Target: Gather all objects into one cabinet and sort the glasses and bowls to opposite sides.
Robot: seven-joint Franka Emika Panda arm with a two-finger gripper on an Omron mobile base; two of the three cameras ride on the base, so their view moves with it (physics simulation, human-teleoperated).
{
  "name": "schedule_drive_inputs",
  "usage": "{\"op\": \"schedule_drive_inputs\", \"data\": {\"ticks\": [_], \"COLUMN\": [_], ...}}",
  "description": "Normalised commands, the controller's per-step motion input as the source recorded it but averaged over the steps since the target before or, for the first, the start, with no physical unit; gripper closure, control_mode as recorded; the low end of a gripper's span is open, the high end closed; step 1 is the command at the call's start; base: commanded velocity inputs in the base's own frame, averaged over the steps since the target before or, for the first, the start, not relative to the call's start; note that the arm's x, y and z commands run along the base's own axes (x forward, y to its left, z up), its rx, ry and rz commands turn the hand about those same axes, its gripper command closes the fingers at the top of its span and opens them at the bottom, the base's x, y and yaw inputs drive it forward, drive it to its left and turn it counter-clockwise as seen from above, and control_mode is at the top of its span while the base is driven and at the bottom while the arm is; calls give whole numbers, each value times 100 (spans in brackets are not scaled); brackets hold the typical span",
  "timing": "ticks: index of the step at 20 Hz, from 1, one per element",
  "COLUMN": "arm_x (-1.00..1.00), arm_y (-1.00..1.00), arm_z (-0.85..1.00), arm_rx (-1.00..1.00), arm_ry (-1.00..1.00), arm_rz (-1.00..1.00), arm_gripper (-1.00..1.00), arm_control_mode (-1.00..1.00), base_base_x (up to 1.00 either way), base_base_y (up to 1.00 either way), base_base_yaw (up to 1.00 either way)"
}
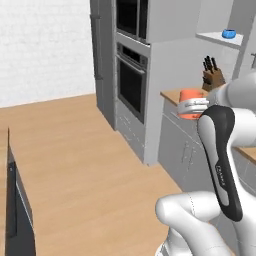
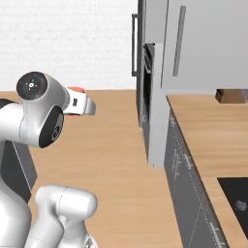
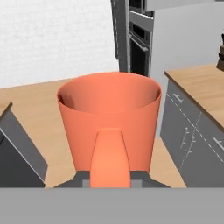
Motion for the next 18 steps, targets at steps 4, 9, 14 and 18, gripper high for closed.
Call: {"op": "schedule_drive_inputs", "data": {"ticks": [4, 9, 14, 18], "arm_x": [0, 0, 0, 0], "arm_y": [0, 0, 0, 0], "arm_z": [0, 0, 0, 0], "arm_rx": [0, 0, 0, 0], "arm_ry": [0, 0, 0, 0], "arm_rz": [0, 0, 0, 0], "arm_gripper": [100, 100, 100, 100], "arm_control_mode": [100, 100, 100, 100], "base_base_x": [87, 66, 51, 51], "base_base_y": [30, 10, 8, 8], "base_base_yaw": [-21, -36, -49, -52]}}
